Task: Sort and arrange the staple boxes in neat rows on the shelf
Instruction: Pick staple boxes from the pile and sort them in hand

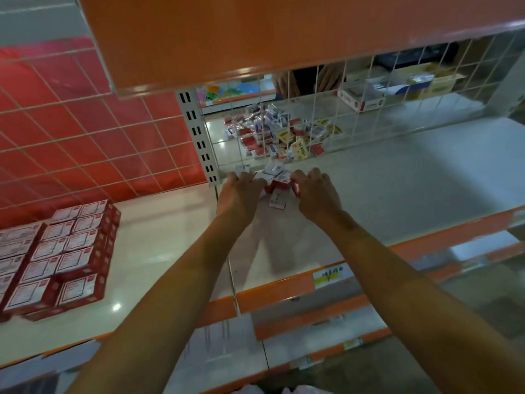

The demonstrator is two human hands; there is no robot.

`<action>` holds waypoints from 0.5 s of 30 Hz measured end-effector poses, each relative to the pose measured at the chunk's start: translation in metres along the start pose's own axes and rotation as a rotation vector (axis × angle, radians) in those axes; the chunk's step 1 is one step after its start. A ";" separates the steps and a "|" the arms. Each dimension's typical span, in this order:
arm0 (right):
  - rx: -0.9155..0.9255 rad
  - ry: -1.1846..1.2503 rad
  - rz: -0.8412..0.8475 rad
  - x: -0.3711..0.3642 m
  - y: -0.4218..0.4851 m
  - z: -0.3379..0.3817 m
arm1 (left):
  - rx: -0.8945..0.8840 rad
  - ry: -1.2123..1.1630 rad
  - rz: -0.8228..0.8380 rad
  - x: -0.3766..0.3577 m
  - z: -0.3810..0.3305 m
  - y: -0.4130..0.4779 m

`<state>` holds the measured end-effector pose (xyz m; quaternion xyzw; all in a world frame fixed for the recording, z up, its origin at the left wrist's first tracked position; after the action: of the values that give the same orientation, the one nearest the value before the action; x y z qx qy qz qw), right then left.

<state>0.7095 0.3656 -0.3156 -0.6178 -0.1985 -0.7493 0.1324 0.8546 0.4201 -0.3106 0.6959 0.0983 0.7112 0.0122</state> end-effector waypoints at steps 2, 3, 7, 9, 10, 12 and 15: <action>-0.033 0.025 -0.032 0.001 -0.002 -0.003 | 0.065 -0.075 0.003 0.000 0.009 -0.003; -0.053 0.048 -0.046 0.002 -0.003 -0.004 | 0.091 -0.144 -0.011 -0.001 0.013 -0.005; -0.087 0.263 -0.054 -0.002 -0.010 -0.004 | 0.171 -0.428 -0.075 -0.001 0.027 -0.018; -0.070 0.422 -0.029 -0.006 -0.018 0.001 | 0.228 -0.599 -0.075 -0.002 0.032 -0.028; -0.044 0.482 -0.027 -0.008 -0.023 0.004 | 0.255 -0.671 -0.065 -0.003 0.035 -0.034; 0.003 0.547 -0.037 -0.014 -0.029 0.010 | 0.308 -0.758 -0.029 -0.005 0.040 -0.046; 0.002 0.565 -0.022 -0.022 -0.038 0.018 | 0.345 -0.851 -0.017 -0.008 0.049 -0.064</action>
<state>0.7129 0.4063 -0.3392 -0.3822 -0.1610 -0.8929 0.1752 0.8953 0.4880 -0.3278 0.9172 0.2073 0.3352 -0.0586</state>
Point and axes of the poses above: each hand's wrist, its own y-axis towards the middle knuckle, its own x-axis out of the back of the hand, z = x × y, the point moved 3 cm from there along y, towards the middle knuckle, and after that the axes turned 8 degrees about -y, right-handed, at the moved point
